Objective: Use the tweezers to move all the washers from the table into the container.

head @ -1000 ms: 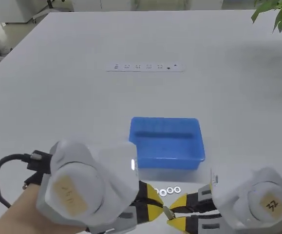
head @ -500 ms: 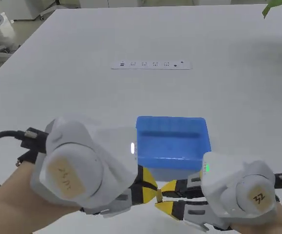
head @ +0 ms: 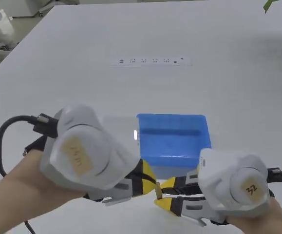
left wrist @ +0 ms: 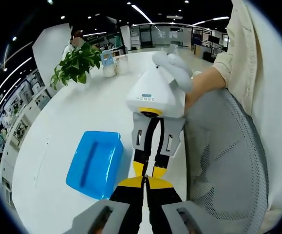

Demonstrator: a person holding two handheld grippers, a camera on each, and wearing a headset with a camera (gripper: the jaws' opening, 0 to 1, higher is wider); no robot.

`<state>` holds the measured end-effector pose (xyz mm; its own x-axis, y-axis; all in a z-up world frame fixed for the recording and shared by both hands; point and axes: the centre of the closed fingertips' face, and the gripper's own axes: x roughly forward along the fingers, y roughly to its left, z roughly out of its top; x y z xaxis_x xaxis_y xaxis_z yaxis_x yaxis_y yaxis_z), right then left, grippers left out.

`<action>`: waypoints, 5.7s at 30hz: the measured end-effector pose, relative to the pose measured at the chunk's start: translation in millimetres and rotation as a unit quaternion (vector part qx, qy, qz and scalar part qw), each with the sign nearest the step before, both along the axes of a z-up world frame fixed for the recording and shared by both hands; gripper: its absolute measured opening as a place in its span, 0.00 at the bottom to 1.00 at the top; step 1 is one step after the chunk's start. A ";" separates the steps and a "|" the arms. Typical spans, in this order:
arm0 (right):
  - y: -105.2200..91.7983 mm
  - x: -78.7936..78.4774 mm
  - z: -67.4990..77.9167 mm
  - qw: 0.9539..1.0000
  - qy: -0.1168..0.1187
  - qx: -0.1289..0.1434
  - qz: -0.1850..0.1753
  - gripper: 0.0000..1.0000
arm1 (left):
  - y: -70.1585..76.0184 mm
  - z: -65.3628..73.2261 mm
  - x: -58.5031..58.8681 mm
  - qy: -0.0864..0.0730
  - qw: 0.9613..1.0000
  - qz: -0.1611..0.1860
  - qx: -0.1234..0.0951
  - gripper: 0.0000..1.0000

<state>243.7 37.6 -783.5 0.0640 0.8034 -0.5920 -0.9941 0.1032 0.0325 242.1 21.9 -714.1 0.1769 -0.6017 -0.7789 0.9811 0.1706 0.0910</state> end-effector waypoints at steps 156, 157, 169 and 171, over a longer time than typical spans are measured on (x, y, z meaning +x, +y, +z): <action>-48.4 56.4 17.5 0.964 0.114 0.084 -0.224 0.03 | 81.7 59.2 7.0 -0.078 0.868 0.384 -0.304 0.94; -48.5 54.7 16.0 0.964 0.116 0.083 -0.225 0.03 | 81.4 58.8 6.9 -0.077 0.869 0.383 -0.303 0.94; -48.4 53.7 9.1 0.965 0.112 0.073 -0.223 0.03 | 78.3 56.0 6.0 -0.074 0.876 0.375 -0.293 0.94; -49.0 52.3 7.0 0.968 0.102 0.064 -0.219 0.03 | 77.6 56.3 6.3 -0.074 0.877 0.374 -0.293 0.94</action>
